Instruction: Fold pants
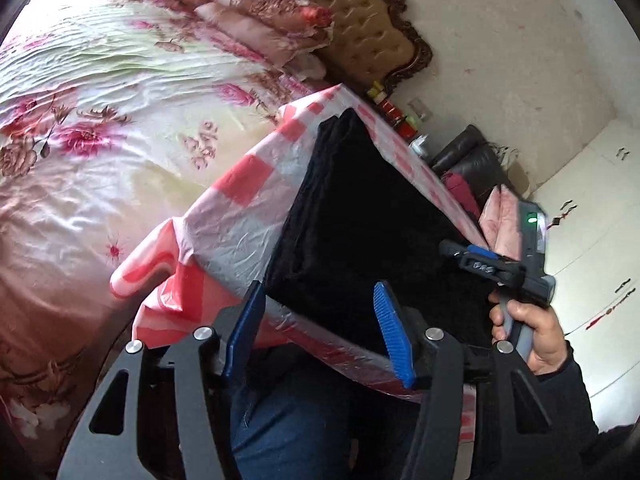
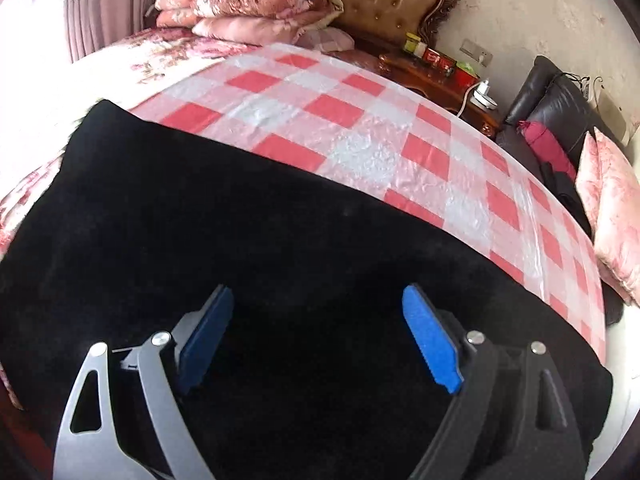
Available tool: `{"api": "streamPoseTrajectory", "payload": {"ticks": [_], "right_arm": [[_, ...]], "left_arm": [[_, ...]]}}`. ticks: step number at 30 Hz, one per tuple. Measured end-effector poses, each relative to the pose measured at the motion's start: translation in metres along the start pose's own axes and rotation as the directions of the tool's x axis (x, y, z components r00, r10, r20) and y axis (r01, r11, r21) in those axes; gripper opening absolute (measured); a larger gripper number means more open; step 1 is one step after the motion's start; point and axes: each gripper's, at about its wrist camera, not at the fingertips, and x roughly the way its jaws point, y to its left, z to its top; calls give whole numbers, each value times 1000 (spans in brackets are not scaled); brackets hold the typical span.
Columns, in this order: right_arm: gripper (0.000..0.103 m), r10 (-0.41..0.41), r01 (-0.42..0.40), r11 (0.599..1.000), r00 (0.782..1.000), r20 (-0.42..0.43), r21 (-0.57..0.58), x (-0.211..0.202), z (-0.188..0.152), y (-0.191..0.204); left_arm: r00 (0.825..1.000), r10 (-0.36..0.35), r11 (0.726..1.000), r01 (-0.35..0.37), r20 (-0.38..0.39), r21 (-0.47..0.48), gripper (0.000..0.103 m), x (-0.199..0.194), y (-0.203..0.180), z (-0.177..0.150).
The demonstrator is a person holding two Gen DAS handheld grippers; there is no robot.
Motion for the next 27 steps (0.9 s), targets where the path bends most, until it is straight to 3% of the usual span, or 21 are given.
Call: {"api": "streamPoseTrajectory", "payload": {"ticks": [5, 10, 12, 14, 16, 18, 19, 20, 22, 23, 24, 26, 27], "right_arm": [[87, 115, -116, 992, 993, 28, 55, -15, -2, 4], [87, 227, -228, 973, 974, 18, 29, -22, -6, 29], [87, 265, -265, 963, 964, -1, 42, -19, -7, 36], [86, 354, -350, 933, 935, -29, 81, -15, -7, 42], [78, 388, -382, 919, 920, -53, 98, -11, -6, 48], [70, 424, -417, 904, 904, -62, 96, -11, -2, 57], [65, 459, -452, 886, 886, -67, 104, -12, 0, 60], [63, 528, -517, 846, 846, -78, 131, -10, 3, 63], [54, 612, -591, 787, 785, -96, 179, -3, 8, 69], [52, 624, -602, 777, 774, -103, 183, -1, 10, 73], [50, 637, -615, 768, 762, -115, 178, 2, 13, 79], [49, 624, -607, 780, 773, -116, 153, 2, 17, 87], [48, 621, -606, 783, 775, -119, 144, 1, 19, 90]], "left_arm": [[997, -75, 995, 75, 7, -58, 54, 2, 1, -1], [983, -178, 978, 182, 46, -100, 54, 5, -6, 3], [970, -230, 949, 242, 81, -200, 54, 6, 4, 5], [958, -269, 900, 288, 102, -326, 54, 11, 20, 2], [960, -257, 886, 281, 113, -369, 54, 11, 28, -2], [949, -282, 847, 314, 139, -430, 54, 13, 38, -5], [939, -309, 821, 343, 149, -457, 54, 15, 41, -5], [932, -329, 801, 361, 153, -478, 54, 18, 43, -5], [934, -322, 811, 355, 152, -464, 54, 16, 39, -2], [941, -305, 838, 340, 150, -426, 53, 13, 31, 1], [953, -269, 883, 303, 143, -359, 53, 9, 20, 5], [982, -142, 977, 159, 126, -140, 53, 3, -14, 9], [987, -92, 993, 101, 133, -57, 53, 3, -25, 8]]}}
